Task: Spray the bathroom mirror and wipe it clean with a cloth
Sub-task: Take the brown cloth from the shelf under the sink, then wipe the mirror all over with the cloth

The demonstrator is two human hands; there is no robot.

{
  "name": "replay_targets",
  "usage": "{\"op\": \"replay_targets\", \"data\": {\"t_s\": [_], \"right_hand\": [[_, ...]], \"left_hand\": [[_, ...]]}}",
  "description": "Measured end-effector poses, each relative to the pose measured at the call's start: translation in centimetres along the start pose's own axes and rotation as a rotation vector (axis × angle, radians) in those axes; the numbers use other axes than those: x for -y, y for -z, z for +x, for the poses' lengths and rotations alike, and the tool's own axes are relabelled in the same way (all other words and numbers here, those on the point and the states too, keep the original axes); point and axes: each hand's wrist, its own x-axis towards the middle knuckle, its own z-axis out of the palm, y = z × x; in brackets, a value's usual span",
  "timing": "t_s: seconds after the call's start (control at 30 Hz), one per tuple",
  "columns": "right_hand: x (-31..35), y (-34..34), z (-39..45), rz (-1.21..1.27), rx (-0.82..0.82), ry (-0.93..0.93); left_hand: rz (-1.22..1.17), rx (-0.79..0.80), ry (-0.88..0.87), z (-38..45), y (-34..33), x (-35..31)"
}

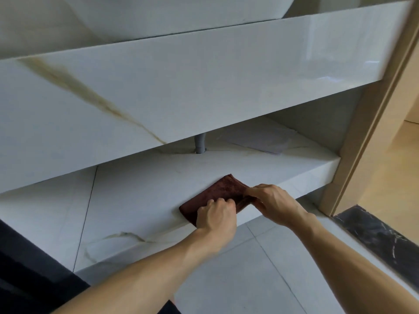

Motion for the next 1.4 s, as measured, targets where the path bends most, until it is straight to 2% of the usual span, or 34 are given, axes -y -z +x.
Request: {"op": "replay_targets", "data": {"t_s": [0.17, 0.33, 0.47, 0.6, 0.8, 0.97, 1.13, 1.27, 1.4], "right_hand": [[-4.1, 5.2, -3.8, 0.071, -0.085, -0.162], [-6.8, 9.5, -6.5, -0.011, -0.268, -0.311], [-8.7, 14.4, -7.4, -0.055, -0.307, -0.433], [-7.4, 22.8, -7.5, -0.096, -0.344, -0.551], [-2.9, 39.7, -3.5, -0.159, -0.386, -0.6], [2.7, 56.2, 3.9, -0.162, -0.384, -0.555], [8.6, 70.6, 13.7, -0.128, -0.324, -0.418], [13.0, 77.2, 23.5, -0.162, -0.349, -0.309], [17.6, 80.0, 33.1, -0.181, -0.425, -0.215]], "left_hand": [[-0.097, -0.048, -0.15, 2.0, 3.1, -6.0], [-0.281, -0.094, -0.256, 5.3, 5.7, -11.1], [-0.316, -0.106, -0.301, 8.2, 9.7, -14.8], [-0.32, -0.099, -0.366, 9.7, 17.1, -18.2], [-0.431, -0.138, -0.444, 10.2, 33.9, -19.8], [-0.555, -0.132, -0.431, 10.7, 52.2, -16.8], [-0.526, -0.227, -0.337, 11.7, 69.5, -10.1], [-0.465, -0.374, -0.268, 12.1, 80.7, -3.3], [-0.31, -0.565, -0.161, 12.6, 88.7, 3.8]]}}
